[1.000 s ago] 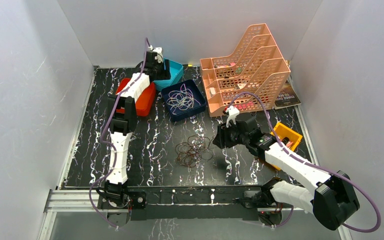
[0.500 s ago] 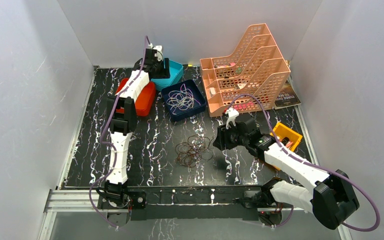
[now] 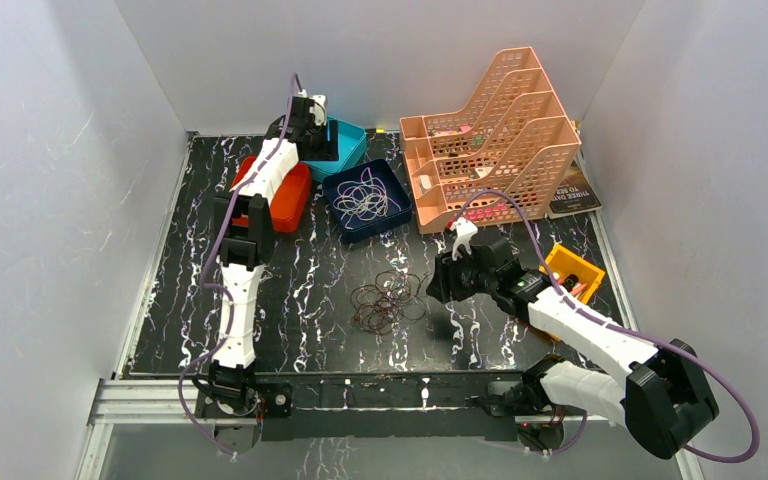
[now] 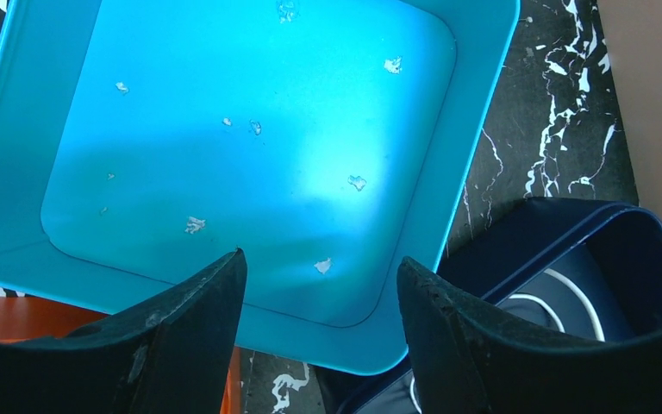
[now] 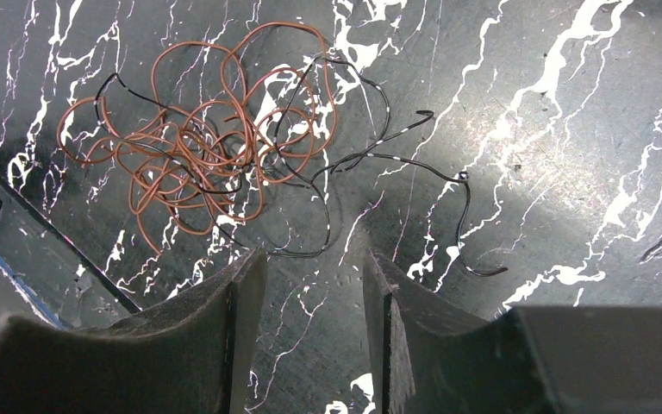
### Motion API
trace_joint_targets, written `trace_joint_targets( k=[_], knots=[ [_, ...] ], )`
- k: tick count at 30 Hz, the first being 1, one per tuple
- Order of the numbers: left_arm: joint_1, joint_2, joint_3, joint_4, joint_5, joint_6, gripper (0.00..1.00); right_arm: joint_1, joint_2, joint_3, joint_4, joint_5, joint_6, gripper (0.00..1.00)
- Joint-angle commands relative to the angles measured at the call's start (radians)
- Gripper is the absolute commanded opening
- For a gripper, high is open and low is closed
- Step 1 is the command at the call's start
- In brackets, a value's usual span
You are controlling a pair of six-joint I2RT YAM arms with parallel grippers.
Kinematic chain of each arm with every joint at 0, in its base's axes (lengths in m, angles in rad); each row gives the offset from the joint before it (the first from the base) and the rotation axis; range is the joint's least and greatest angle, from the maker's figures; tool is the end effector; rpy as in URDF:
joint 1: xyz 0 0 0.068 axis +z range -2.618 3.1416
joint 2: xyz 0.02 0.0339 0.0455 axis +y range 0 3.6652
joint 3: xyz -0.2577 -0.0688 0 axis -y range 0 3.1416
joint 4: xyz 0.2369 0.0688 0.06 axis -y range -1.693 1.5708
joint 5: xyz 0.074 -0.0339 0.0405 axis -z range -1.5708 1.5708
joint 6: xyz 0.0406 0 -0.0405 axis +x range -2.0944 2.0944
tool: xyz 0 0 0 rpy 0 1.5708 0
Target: Untangle the cables
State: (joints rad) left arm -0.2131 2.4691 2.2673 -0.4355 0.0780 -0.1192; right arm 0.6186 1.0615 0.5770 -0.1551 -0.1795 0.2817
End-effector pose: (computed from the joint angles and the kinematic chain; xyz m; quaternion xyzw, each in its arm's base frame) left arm 0.5444 -0.1210 0.2172 0.0594 0.8906 -0.1087 0.4377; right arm 0.1778 0.1354 0.2132 -0.1889 0.8706 0.2667 0.3678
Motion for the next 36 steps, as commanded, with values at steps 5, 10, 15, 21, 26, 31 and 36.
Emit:
trace_joint_targets(
  k=[5,10,15,21,26,31,36],
  knots=[
    [-0.005,0.012,0.056,-0.091,-0.002,0.036,0.64,0.005,-0.008,0.002,0.045,-0.020,0.001,0.54],
    [-0.004,-0.001,0.050,-0.122,-0.008,0.038,0.64,0.005,-0.005,-0.001,0.052,-0.022,0.005,0.54],
    [-0.004,-0.042,0.014,-0.144,-0.027,0.042,0.65,0.005,0.003,-0.002,0.063,-0.034,0.011,0.54],
    [-0.005,-0.078,-0.027,-0.177,-0.054,0.058,0.65,0.004,0.010,-0.001,0.074,-0.042,0.014,0.54],
    [-0.004,-0.093,-0.052,-0.217,-0.064,0.062,0.65,0.005,0.014,0.000,0.078,-0.044,0.015,0.54],
    [-0.004,-0.135,-0.109,-0.225,-0.082,0.061,0.65,0.006,0.020,0.003,0.081,-0.052,0.014,0.54],
    [-0.004,-0.195,-0.175,-0.226,-0.093,0.053,0.64,0.005,0.024,0.007,0.083,-0.055,0.013,0.54]
  ],
)
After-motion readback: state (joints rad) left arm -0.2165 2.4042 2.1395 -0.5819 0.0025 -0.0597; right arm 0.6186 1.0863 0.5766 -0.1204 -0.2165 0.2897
